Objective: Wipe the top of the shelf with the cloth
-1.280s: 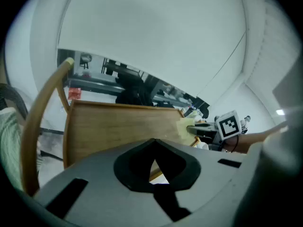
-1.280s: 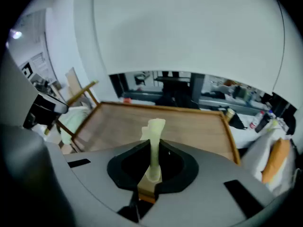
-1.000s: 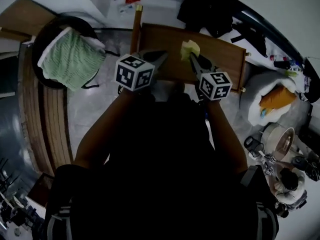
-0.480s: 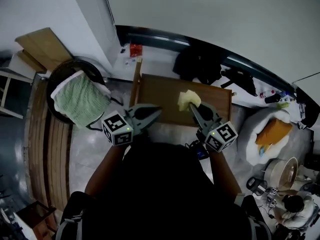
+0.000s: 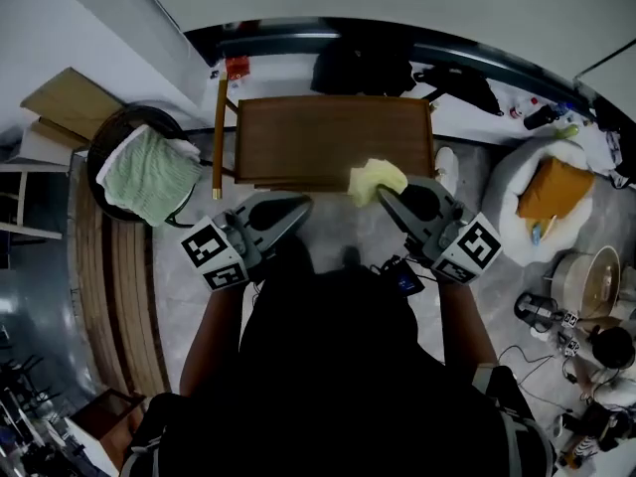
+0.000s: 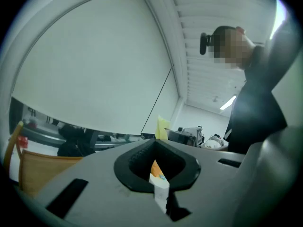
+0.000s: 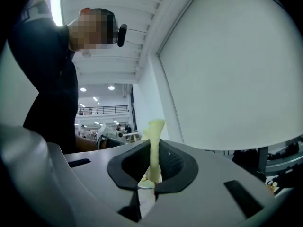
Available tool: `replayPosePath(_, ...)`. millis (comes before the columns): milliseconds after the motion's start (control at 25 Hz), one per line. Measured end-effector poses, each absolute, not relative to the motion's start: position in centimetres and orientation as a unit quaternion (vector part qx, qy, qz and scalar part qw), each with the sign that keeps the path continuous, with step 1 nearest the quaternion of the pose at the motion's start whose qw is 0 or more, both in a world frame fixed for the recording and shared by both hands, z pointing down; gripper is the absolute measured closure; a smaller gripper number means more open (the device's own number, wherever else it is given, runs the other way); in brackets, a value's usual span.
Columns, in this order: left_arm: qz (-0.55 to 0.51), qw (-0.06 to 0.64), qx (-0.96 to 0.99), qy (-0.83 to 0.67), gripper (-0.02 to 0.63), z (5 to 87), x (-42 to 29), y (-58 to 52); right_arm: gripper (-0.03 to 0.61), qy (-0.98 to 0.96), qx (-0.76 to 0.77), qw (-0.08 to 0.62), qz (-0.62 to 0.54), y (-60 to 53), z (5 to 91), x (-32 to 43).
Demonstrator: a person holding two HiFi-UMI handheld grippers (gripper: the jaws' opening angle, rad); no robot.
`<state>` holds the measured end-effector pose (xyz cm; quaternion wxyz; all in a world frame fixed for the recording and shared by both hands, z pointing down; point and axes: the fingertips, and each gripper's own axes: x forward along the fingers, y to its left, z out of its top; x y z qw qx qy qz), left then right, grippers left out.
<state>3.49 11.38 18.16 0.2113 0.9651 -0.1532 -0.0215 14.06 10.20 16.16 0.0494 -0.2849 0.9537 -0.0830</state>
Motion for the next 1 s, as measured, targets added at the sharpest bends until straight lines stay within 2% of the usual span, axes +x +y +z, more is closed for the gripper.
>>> replayPosePath(120, -0.012, 0.205, 0.968, -0.142, 0.603, 17.8, 4.5, 14.4, 0.535, 0.96, -0.265, 0.05, -0.07, 12.3, 15.3, 15.3)
replayPosePath(280, 0.047, 0.144, 0.977, -0.147, 0.603, 18.1, 4.8, 17.5, 0.535, 0.96, -0.27, 0.054, -0.056, 15.7, 15.0, 15.8)
replayPosePath(520, 0.018, 0.109, 0.987, -0.116, 0.603, 16.3, 2.6, 23.1, 0.535, 0.95, -0.298, 0.075, -0.046, 22.1, 14.0, 12.9)
replayPosePath(760, 0.016, 0.12, 0.988, -0.098, 0.603, 17.0, -0.9, 29.3, 0.535, 0.949, -0.293, 0.082, -0.078, 26.7, 15.1, 8.2)
replayPosePath(1000, -0.012, 0.16, 0.979, -0.123, 0.603, 19.3, -4.3, 33.4, 0.535, 0.957, -0.27, 0.07, -0.082, 31.0, 16.8, 2.8)
